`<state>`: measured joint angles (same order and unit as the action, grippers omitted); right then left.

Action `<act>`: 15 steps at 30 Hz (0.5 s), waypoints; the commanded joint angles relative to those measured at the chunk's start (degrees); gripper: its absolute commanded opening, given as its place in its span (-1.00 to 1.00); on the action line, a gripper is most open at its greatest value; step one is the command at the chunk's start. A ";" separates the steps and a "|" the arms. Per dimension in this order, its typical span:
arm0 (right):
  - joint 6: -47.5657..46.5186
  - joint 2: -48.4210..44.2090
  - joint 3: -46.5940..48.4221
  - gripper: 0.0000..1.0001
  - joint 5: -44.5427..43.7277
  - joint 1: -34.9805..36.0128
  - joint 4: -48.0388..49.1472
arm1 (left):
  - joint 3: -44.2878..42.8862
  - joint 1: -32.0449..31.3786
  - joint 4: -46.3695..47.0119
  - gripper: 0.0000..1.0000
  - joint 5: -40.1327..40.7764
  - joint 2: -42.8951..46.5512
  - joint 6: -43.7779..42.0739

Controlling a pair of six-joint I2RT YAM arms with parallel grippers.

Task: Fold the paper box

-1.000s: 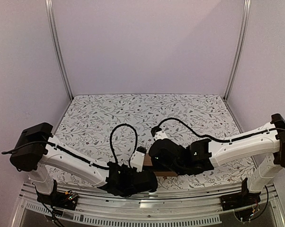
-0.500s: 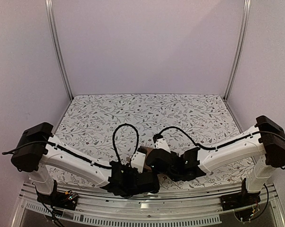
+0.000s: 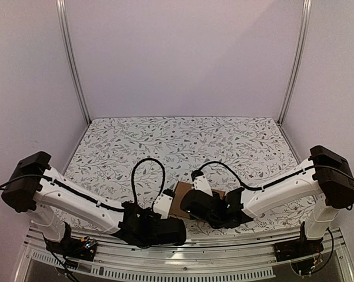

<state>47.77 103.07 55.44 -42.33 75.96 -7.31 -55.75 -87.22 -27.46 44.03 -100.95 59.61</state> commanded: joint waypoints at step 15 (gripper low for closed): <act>-6.83 2.07 -3.13 -1.00 11.96 -0.74 2.06 | 12.17 8.62 7.40 0.27 -12.91 26.71 -11.18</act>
<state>45.12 103.09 53.58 -39.92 75.72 -2.24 -46.92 -83.02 -26.17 37.52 -77.71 53.25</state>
